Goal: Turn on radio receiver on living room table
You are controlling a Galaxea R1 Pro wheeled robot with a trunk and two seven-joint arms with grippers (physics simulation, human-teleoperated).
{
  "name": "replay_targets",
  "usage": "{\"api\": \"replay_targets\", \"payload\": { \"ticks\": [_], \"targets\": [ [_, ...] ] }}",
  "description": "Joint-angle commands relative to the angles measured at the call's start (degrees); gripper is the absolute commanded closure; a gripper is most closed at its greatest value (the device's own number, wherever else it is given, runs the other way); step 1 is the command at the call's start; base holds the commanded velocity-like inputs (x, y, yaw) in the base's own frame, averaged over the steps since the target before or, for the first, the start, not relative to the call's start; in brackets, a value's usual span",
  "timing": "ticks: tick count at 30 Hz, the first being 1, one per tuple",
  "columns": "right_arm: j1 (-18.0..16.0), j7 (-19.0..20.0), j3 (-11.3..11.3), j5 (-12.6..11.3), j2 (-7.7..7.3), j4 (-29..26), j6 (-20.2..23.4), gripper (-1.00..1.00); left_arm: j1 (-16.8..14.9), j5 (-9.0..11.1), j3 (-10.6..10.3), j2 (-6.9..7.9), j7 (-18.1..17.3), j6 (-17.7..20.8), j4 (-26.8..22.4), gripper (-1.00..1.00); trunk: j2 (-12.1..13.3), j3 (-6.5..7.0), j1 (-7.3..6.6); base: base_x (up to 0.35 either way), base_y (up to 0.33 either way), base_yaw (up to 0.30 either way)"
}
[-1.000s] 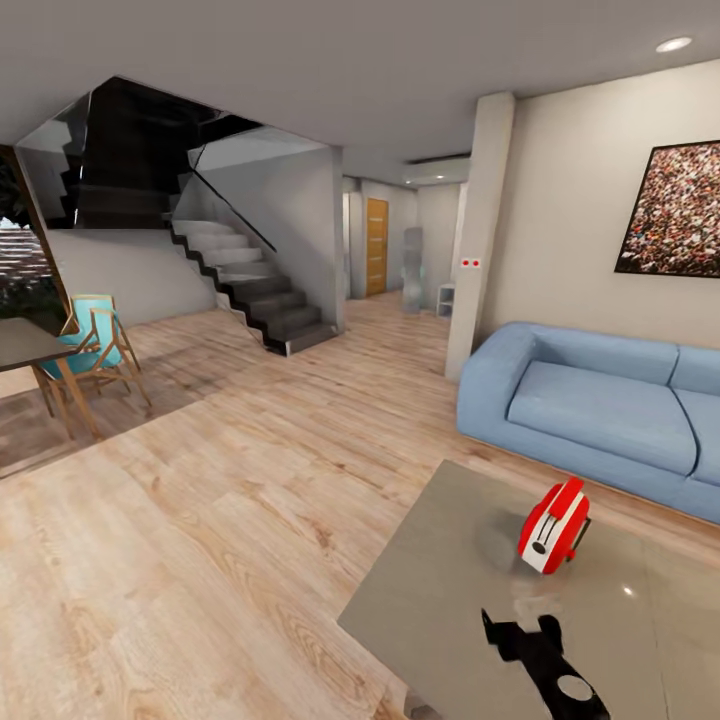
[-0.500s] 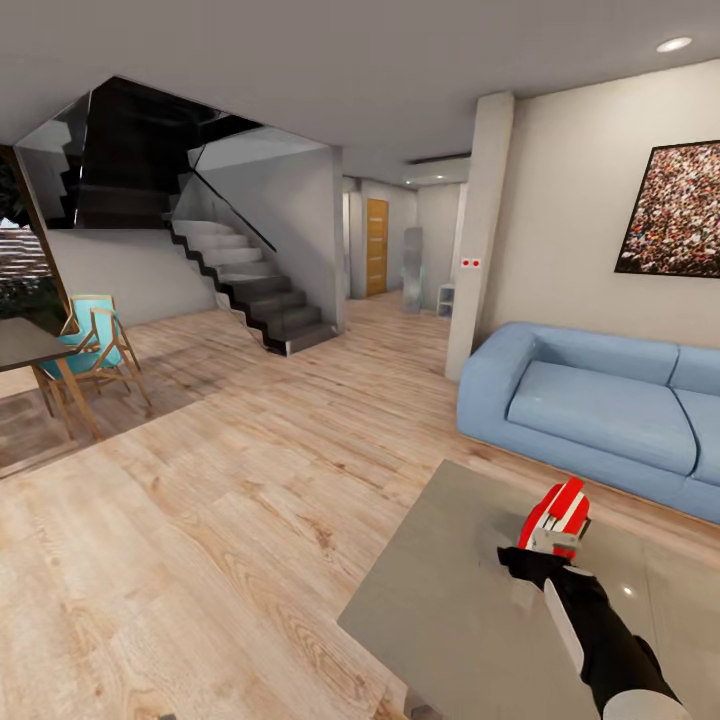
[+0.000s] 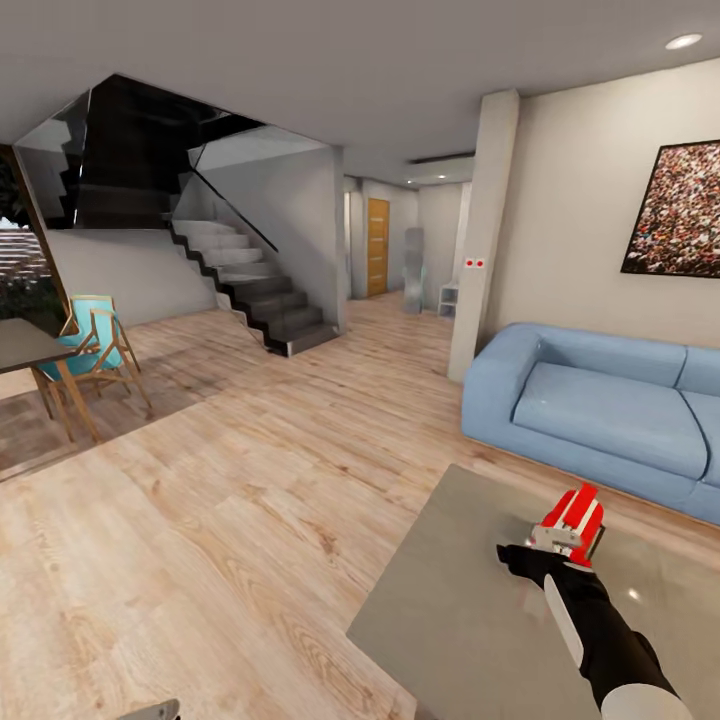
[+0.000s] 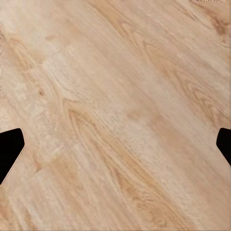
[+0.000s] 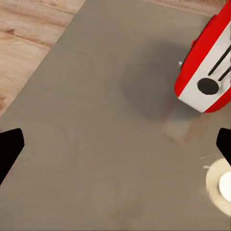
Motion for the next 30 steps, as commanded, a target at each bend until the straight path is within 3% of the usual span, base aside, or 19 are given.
{"api": "replay_targets", "payload": {
  "ticks": [1, 19, 30],
  "targets": [
    [0.0, 0.0, 0.0, 0.1, 0.02, 0.0, 0.0, -1.0, 0.0, 0.0, 0.0, 0.02, 0.0, 0.0, 0.0, -1.0, 0.0, 0.0, 0.0, 0.224, 0.239, 0.0],
    [0.0, 0.0, 0.2, 0.5, 0.05, 0.0, 0.0, -1.0, 0.0, -0.1, 0.1, 0.13, 0.0, 0.0, 0.0, -1.0, 0.0, 0.03, 0.0, 0.223, 0.233, -0.007],
    [0.0, 0.0, 0.1, 0.1, 0.05, 0.0, 0.0, -1.0, 0.0, -0.1, 0.1, 0.07, 0.0, 0.0, 0.0, -1.0, 0.0, 0.4, 0.0, 0.033, 0.029, -0.215]
  ]
}}
